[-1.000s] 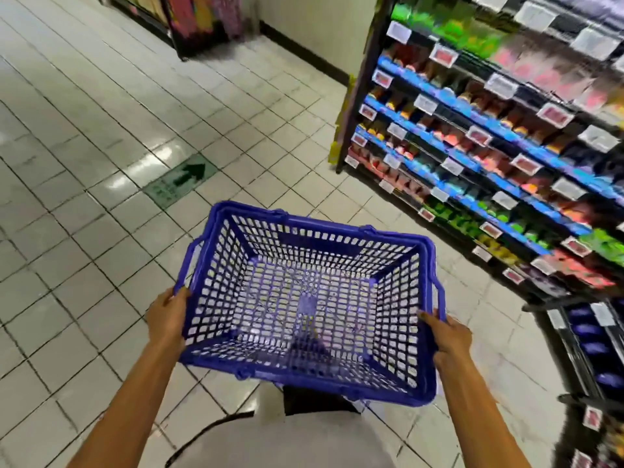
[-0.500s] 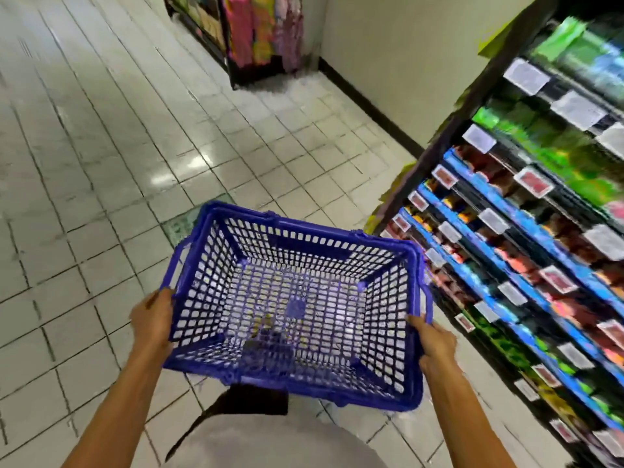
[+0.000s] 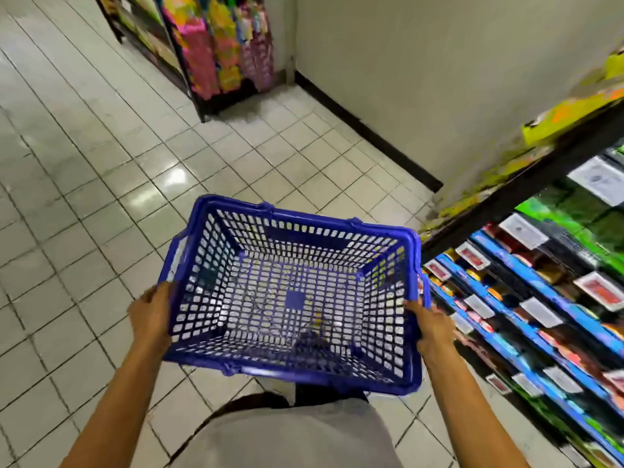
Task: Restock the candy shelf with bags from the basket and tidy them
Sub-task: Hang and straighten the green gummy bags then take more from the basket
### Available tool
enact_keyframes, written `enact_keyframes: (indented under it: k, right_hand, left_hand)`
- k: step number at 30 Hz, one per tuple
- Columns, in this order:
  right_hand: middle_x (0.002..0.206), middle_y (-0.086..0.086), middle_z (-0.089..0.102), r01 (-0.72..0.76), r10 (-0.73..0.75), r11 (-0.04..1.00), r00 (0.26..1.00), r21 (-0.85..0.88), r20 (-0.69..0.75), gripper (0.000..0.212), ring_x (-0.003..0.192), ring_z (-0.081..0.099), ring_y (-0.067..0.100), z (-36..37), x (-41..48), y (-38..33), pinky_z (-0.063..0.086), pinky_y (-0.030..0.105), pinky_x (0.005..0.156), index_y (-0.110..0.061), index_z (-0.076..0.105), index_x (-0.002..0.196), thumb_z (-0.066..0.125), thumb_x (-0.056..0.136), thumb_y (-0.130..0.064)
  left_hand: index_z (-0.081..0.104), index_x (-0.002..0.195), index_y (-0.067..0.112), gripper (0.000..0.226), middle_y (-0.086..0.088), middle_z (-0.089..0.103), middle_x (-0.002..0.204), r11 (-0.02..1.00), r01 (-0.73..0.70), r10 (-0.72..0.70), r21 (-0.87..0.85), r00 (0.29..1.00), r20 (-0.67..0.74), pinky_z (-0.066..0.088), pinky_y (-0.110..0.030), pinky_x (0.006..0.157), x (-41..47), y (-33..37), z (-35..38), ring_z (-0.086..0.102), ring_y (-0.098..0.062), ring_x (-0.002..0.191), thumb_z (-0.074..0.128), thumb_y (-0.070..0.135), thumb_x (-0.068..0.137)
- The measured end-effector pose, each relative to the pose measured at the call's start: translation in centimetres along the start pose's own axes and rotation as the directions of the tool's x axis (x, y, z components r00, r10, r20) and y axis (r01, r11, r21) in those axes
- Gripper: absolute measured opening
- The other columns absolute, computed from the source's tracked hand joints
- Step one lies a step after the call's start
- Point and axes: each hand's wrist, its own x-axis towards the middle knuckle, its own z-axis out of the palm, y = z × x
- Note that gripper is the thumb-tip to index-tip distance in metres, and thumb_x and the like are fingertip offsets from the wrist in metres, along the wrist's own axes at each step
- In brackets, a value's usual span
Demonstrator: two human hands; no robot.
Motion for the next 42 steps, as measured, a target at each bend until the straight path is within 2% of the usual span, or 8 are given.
enact_keyframes:
  k: [11,17,22,25,29,31,39,42]
  right_hand:
    - [0.066,0.010,0.064,-0.059,0.058,0.994,0.998,0.097,0.014,0.014,0.045,0.058,0.020,14.6,14.5,-17.8,0.054,0.035,0.049,-0.005,0.062,0.077,0.075,0.075,0.002]
    - [0.058,0.012,0.065,-0.099,0.116,0.970,0.991,0.220,-0.064,0.013,0.040,0.059,0.022,20.2,20.8,-26.3,0.054,0.039,0.042,0.001,0.061,0.075,0.073,0.074,0.003]
    - [0.100,0.022,0.069,-0.100,0.153,0.965,0.966,0.243,-0.210,0.036,0.086,0.068,0.035,25.8,29.2,-30.7,0.056,0.053,0.085,0.001,0.068,0.098,0.083,0.068,-0.009]
    - [0.109,0.019,0.069,-0.112,0.179,0.959,0.952,0.261,-0.248,0.042,0.091,0.065,0.034,29.6,34.8,-32.6,0.053,0.051,0.091,-0.003,0.068,0.113,0.079,0.073,-0.011]
    - [0.079,0.005,0.073,-0.160,0.253,0.924,0.936,0.346,-0.243,0.026,0.065,0.065,0.020,33.8,42.3,-34.3,0.051,0.037,0.074,-0.004,0.068,0.105,0.073,0.079,-0.008]
    - [0.060,-0.006,0.070,-0.176,0.297,0.911,0.907,0.372,-0.299,0.021,0.052,0.061,0.011,35.5,46.2,-34.5,0.049,0.031,0.065,-0.006,0.068,0.099,0.073,0.079,-0.005]
    - [0.086,0.015,0.068,-0.226,0.386,0.889,0.838,0.399,-0.385,0.022,0.052,0.058,0.017,40.6,63.8,-28.5,0.049,0.022,0.048,-0.005,0.069,0.096,0.077,0.075,-0.004]
    - [0.058,-0.004,0.069,-0.235,0.397,0.882,0.837,0.409,-0.377,0.024,0.035,0.057,0.004,42.4,70.1,-25.1,0.045,0.014,0.036,-0.005,0.070,0.100,0.075,0.077,-0.002]
  left_hand:
    - [0.063,0.113,0.001,0.034,-0.020,0.065,0.100,0.998,-0.051,0.051,0.042,0.999,0.015,0.051,-0.038,0.078,13.7,17.6,21.7,0.062,-0.029,0.081,0.059,0.024,0.089]
    - [0.063,0.112,0.006,0.029,-0.016,0.067,0.091,0.995,-0.067,0.060,0.076,0.994,0.094,0.048,-0.025,0.055,19.5,26.3,33.7,0.062,-0.021,0.061,0.059,0.024,0.090]
    - [0.063,0.095,0.009,0.017,-0.008,0.065,0.074,0.983,-0.082,0.045,0.163,0.975,0.219,0.047,-0.025,0.051,26.5,32.7,46.9,0.062,-0.022,0.060,0.059,0.025,0.091]
    - [0.064,0.087,0.014,0.011,-0.014,0.069,0.083,0.947,-0.119,0.021,0.299,0.950,0.310,0.051,-0.028,0.058,32.2,35.8,55.7,0.065,-0.026,0.067,0.061,0.025,0.088]
    - [0.066,0.099,0.021,0.030,-0.018,0.070,0.097,0.876,-0.192,-0.016,0.442,0.905,0.425,0.055,-0.048,0.088,38.8,37.7,67.0,0.067,-0.031,0.085,0.072,0.026,0.070]
    - [0.066,0.103,0.021,0.035,-0.017,0.071,0.097,0.831,-0.225,-0.045,0.508,0.884,0.465,0.056,-0.044,0.085,41.4,37.3,72.5,0.068,-0.030,0.084,0.073,0.022,0.068]
    - [0.061,0.124,0.010,0.041,-0.017,0.067,0.112,0.753,-0.303,-0.056,0.585,0.856,0.515,0.052,-0.040,0.090,51.2,27.6,91.6,0.063,-0.030,0.091,0.066,0.005,0.084]
    - [0.060,0.128,0.010,0.045,-0.016,0.067,0.112,0.761,-0.296,-0.055,0.578,0.857,0.512,0.051,-0.037,0.087,54.7,22.4,96.5,0.062,-0.029,0.090,0.067,0.007,0.084]
